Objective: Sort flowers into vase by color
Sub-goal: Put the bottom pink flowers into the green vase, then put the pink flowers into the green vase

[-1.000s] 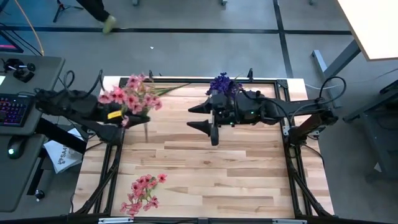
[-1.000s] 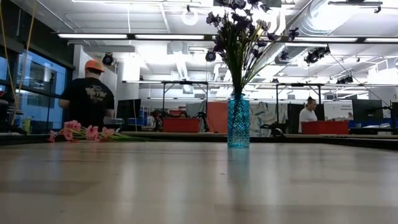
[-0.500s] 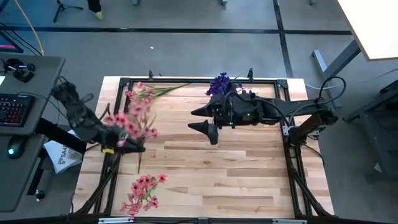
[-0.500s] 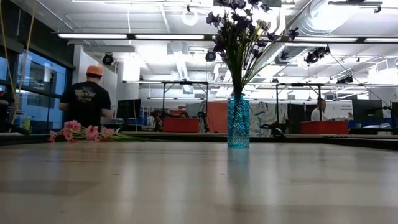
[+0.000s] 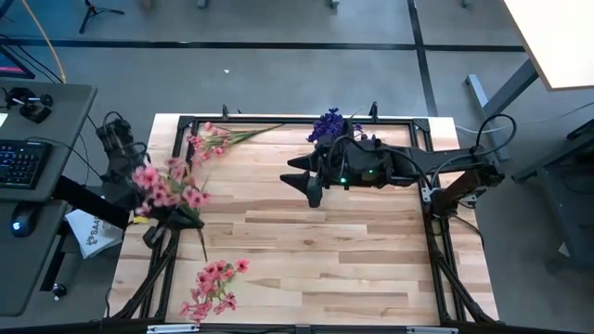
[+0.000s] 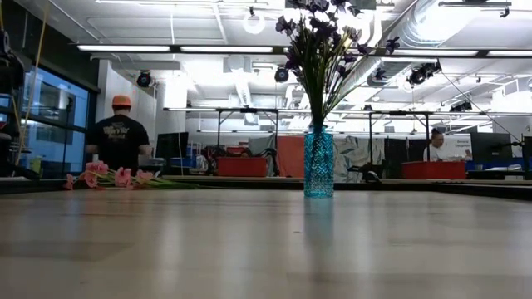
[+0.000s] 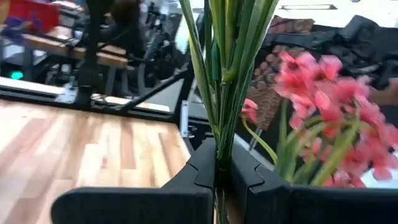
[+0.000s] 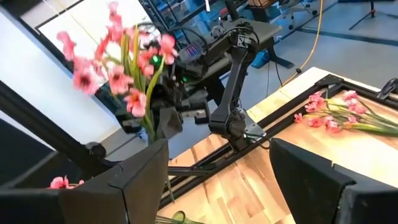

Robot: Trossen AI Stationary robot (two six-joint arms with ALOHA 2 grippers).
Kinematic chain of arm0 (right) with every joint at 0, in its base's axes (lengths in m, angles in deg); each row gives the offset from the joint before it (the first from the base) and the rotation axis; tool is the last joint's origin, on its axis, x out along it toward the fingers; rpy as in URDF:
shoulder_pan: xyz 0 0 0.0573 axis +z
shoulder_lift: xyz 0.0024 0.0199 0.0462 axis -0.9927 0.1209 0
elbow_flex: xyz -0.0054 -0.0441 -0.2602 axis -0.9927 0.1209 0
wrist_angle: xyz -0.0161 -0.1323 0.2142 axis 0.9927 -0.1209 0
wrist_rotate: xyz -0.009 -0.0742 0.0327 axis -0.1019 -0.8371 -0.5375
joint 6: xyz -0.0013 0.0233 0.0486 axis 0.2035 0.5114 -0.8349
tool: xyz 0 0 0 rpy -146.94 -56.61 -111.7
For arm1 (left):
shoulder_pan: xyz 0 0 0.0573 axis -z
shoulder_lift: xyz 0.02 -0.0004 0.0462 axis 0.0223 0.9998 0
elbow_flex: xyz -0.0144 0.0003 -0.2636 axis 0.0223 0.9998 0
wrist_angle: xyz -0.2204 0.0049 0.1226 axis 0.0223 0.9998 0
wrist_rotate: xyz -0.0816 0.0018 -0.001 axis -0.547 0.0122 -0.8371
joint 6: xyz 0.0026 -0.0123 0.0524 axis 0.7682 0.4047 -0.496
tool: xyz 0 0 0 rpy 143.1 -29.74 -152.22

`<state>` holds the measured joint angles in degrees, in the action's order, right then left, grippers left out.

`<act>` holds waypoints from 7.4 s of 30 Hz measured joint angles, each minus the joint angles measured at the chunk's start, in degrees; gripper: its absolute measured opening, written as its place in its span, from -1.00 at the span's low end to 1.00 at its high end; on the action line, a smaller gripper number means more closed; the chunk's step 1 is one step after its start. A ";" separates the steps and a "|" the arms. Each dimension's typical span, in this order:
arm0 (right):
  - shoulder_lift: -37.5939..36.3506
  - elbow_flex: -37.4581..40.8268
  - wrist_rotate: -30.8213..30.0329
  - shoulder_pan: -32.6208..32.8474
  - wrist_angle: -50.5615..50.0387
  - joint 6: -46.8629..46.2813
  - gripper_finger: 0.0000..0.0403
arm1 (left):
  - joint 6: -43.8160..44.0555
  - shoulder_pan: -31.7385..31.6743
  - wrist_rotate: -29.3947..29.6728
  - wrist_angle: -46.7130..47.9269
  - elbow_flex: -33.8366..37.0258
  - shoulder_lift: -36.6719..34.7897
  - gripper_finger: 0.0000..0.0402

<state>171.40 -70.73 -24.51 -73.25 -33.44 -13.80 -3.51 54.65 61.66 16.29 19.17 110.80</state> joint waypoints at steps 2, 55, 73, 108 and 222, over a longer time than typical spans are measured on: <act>0.00 0.00 -0.04 0.26 0.01 -0.67 0.37 | -1.20 1.27 -0.35 -4.33 2.74 -0.62 -1.00; 0.04 0.02 -6.62 1.44 -0.04 -4.09 0.37 | 2.19 4.60 -9.40 -13.03 14.04 -1.29 -0.16; 0.04 0.02 -6.58 1.44 -0.46 -4.07 0.37 | 4.90 4.58 -15.53 11.74 -4.76 14.82 -0.02; 0.04 0.02 3.41 1.44 -0.39 1.50 0.37 | 26.38 4.42 -22.57 63.28 -28.12 20.55 -0.02; -4.96 0.00 59.84 -38.51 3.20 17.26 0.37 | 12.61 -89.10 -8.31 9.91 -13.31 73.59 -1.00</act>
<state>166.44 -70.73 35.34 -111.77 -30.24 3.46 9.10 -34.44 53.34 26.20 5.86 184.39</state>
